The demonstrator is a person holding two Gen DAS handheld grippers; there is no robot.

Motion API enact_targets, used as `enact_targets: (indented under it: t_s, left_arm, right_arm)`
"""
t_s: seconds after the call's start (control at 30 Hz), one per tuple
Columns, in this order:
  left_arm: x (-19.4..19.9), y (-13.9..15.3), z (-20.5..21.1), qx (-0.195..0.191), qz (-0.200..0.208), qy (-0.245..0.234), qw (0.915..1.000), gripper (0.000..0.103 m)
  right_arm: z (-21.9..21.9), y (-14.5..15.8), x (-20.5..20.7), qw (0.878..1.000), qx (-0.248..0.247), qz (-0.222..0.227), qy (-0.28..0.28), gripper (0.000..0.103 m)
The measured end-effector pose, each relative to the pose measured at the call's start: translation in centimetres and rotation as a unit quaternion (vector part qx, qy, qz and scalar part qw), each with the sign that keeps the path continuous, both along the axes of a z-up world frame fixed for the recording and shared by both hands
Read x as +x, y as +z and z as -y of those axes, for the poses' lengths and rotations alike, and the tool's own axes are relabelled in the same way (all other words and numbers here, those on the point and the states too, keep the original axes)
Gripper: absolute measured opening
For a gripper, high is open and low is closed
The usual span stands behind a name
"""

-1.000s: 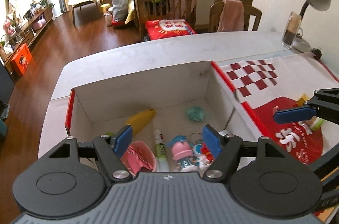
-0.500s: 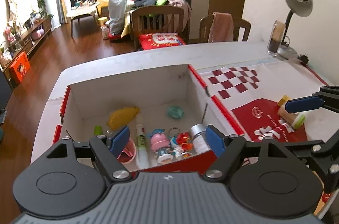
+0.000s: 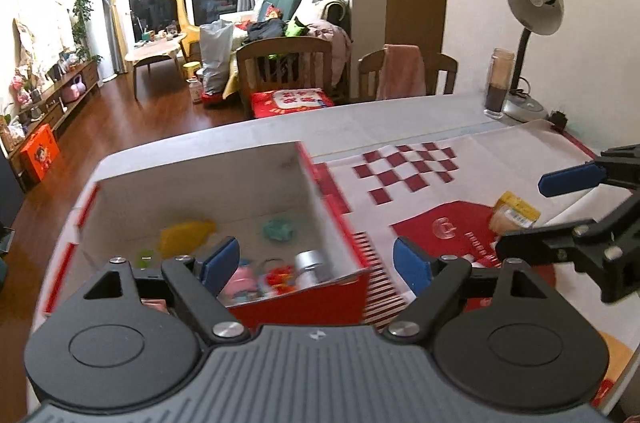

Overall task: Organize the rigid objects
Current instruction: 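Withdraw both tools from the box back toward the jar and yellow box, then grasp the green-lidded clear jar with left tool while right tool grasps the yellow box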

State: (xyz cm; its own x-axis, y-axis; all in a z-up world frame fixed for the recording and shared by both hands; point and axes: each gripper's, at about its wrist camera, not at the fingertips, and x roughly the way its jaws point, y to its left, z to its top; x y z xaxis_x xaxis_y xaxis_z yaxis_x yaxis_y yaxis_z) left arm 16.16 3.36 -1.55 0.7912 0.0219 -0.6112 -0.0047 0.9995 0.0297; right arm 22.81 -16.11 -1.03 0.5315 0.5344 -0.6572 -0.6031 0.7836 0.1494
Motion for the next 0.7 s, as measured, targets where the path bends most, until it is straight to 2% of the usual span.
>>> enact_targets:
  t_s: [0.13,0.5,0.7]
  left_arm:
    - [1.6,-0.9,3.7,-0.010,-0.002,-0.014,0.9998,0.084]
    - [7.8,-4.8,15.5,0.001,-0.037,-0.067,0.9971,0.084]
    - [10.4,-7.2,20.0,0.004,-0.067,-0.076,0.9948,0.084]
  right_arm:
    - [3.5,-0.8,2.0,1.000,-0.010,-0.006,-0.019,0.103]
    - [12.7,-3.8,8.6,0.996,-0.041,-0.018,-0.077,0.103]
    - [16.0,-6.2,11.3,0.994,-0.061,-0.041,-0.080,0.103]
